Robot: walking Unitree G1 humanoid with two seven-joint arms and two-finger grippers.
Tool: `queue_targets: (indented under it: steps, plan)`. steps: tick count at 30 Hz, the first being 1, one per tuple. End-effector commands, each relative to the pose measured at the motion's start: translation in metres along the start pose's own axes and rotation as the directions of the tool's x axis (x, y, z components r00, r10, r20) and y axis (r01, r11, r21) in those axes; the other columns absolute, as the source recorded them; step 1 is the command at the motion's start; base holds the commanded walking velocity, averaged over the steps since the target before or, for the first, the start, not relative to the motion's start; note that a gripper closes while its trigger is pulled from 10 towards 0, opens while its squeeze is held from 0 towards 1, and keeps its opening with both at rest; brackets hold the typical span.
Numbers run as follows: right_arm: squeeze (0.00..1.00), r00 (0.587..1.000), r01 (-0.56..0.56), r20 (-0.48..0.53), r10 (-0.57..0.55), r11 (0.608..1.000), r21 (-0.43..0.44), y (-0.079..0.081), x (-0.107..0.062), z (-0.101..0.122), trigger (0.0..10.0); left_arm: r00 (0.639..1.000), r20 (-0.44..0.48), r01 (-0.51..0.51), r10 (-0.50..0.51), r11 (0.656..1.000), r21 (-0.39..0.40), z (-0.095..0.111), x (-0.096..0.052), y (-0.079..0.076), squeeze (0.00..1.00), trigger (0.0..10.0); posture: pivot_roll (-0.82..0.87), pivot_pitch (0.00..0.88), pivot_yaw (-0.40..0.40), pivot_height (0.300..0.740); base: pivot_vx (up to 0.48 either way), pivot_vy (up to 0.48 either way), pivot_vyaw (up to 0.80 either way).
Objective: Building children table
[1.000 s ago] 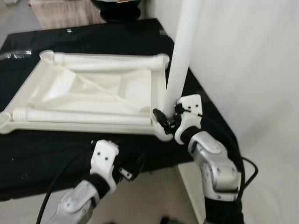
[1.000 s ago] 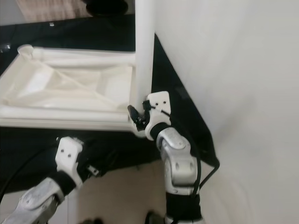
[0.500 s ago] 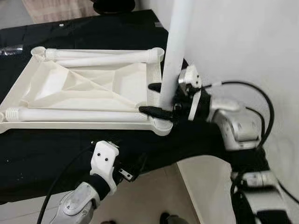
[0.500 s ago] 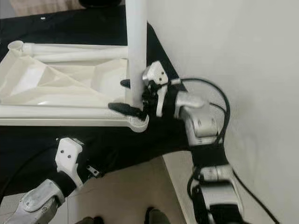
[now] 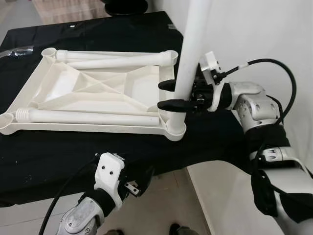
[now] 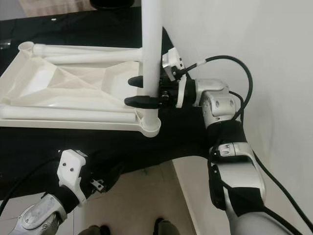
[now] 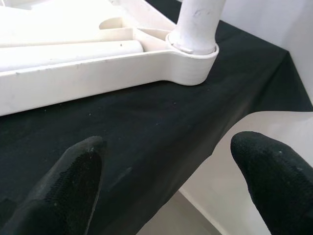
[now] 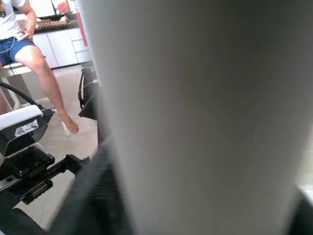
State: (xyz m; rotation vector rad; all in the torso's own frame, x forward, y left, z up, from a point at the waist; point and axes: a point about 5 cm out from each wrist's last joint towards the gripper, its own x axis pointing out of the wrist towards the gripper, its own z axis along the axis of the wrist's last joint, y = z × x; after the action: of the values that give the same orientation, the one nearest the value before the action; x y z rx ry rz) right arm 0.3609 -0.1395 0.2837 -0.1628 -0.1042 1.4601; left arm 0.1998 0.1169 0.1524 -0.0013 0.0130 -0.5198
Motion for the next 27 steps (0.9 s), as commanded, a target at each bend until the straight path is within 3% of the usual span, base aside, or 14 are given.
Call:
queue_targets:
  steps: [1, 9, 11, 14, 16, 17, 18, 19, 20, 21, 23, 25, 26, 27]
  plan:
    - [0.0, 0.999, -0.036, -0.01, 0.036, 0.999, 0.005, 0.002, 0.001, -0.005, 0.0, 1.0, -0.017, 0.003, -0.003, 1.0, 0.008, 0.0, -0.003, -0.001, 0.0, 10.0, 0.11, 0.254, -0.02, 0.74, 0.0, 0.0, 0.0]
    - [0.0, 1.0, -0.017, 0.007, 0.017, 1.0, 0.009, 0.004, -0.01, -0.01, 0.0, 1.0, -0.017, 0.004, -0.004, 1.0, 0.005, 0.0, -0.002, -0.001, 0.0, 10.0, 0.1, 0.254, -0.02, 0.74, 0.0, 0.0, 0.0]
    - [0.0, 0.999, 0.036, 0.004, -0.036, 0.999, 0.014, 0.021, -0.02, -0.022, 0.0, 1.0, -0.014, 0.004, -0.004, 1.0, -0.001, 0.0, -0.001, -0.002, 0.0, 10.0, 0.09, 0.253, -0.029, 0.74, 0.0, 0.0, 0.0]
    - [0.0, 0.997, 0.073, -0.003, -0.073, 0.997, 0.03, 0.033, -0.022, -0.03, 0.0, 1.0, -0.013, 0.003, -0.003, 1.0, -0.003, -0.001, -0.001, -0.002, 0.0, 10.0, 0.08, 0.253, -0.032, 0.74, 0.0, 0.0, 0.0]
    - [0.0, 0.943, 0.331, -0.043, -0.329, 0.939, 0.097, 0.052, -0.007, -0.054, 0.0, 1.0, -0.011, 0.003, -0.003, 1.0, -0.005, -0.001, -0.001, -0.001, 0.0, 10.0, 0.06, 0.251, -0.04, 0.74, 0.0, 0.0, 0.0]
    - [0.0, 0.804, 0.59, -0.14, -0.578, 0.804, 0.075, 0.052, 0.001, -0.07, 0.0, 1.0, -0.012, 0.003, -0.003, 1.0, -0.005, -0.001, -0.001, -0.001, 0.0, 10.0, 0.07, 0.244, -0.038, 0.74, 0.0, 0.0, 0.0]
    - [0.0, 0.804, 0.59, -0.14, -0.578, 0.804, 0.075, 0.052, 0.001, -0.07, 0.0, 1.0, -0.012, 0.003, -0.003, 1.0, -0.005, -0.001, -0.001, -0.001, 0.0, 10.0, 0.07, 0.244, -0.038, 0.74, 0.0, 0.0, 0.0]
    - [0.0, 0.506, 0.858, -0.206, -0.837, 0.514, 0.019, 0.057, -0.003, -0.08, 0.0, 1.0, -0.014, 0.004, -0.004, 1.0, -0.001, -0.002, -0.001, 0.0, 0.0, 10.0, 0.07, 0.244, -0.031, 0.74, 0.0, 0.0, 0.0]
    - [0.0, 0.248, 0.964, -0.247, -0.937, 0.265, -0.036, 0.063, -0.012, -0.086, 0.0, 1.0, -0.016, 0.005, -0.005, 1.0, 0.003, -0.001, -0.001, 0.001, 0.0, 10.0, 0.08, 0.246, -0.027, 0.74, 0.0, 0.0, 0.0]
    - [0.0, 0.248, 0.964, -0.247, -0.937, 0.265, -0.036, 0.063, -0.012, -0.086, 0.0, 1.0, -0.016, 0.005, -0.005, 1.0, 0.003, -0.001, -0.001, 0.001, 0.0, 10.0, 0.08, 0.246, -0.027, 0.74, 0.0, 0.0, 0.0]
    - [0.0, 0.237, 0.968, -0.256, -0.937, 0.249, -0.017, 0.079, 0.002, -0.089, 0.0, 1.0, -0.018, 0.004, -0.004, 1.0, 0.008, -0.001, 0.0, 0.003, 0.0, 10.0, 0.07, 0.247, -0.017, 0.74, 0.0, 0.0, 0.0]
    - [0.0, 0.41, 0.912, -0.211, -0.888, 0.401, 0.084, 0.091, 0.043, -0.088, 0.0, 1.0, -0.019, 0.006, -0.006, 1.0, 0.012, -0.002, 0.002, 0.005, 0.0, 10.0, 0.06, 0.238, -0.007, 0.74, 0.0, 0.0, 0.0]
    - [0.0, 0.462, 0.887, -0.181, -0.868, 0.449, 0.107, 0.089, 0.058, -0.085, 0.0, 1.0, -0.02, 0.011, -0.01, 1.0, 0.014, -0.002, 0.003, 0.005, 0.0, 10.0, 0.07, 0.234, -0.011, 0.74, 0.0, 0.0, 0.0]
    - [0.0, 0.468, 0.883, -0.172, -0.867, 0.455, 0.112, 0.088, 0.063, -0.082, 0.0, 1.0, -0.02, 0.014, -0.013, 1.0, 0.015, -0.002, 0.003, 0.005, 0.0, 10.0, 0.07, 0.234, -0.011, 0.74, 0.0, 0.0, 0.0]
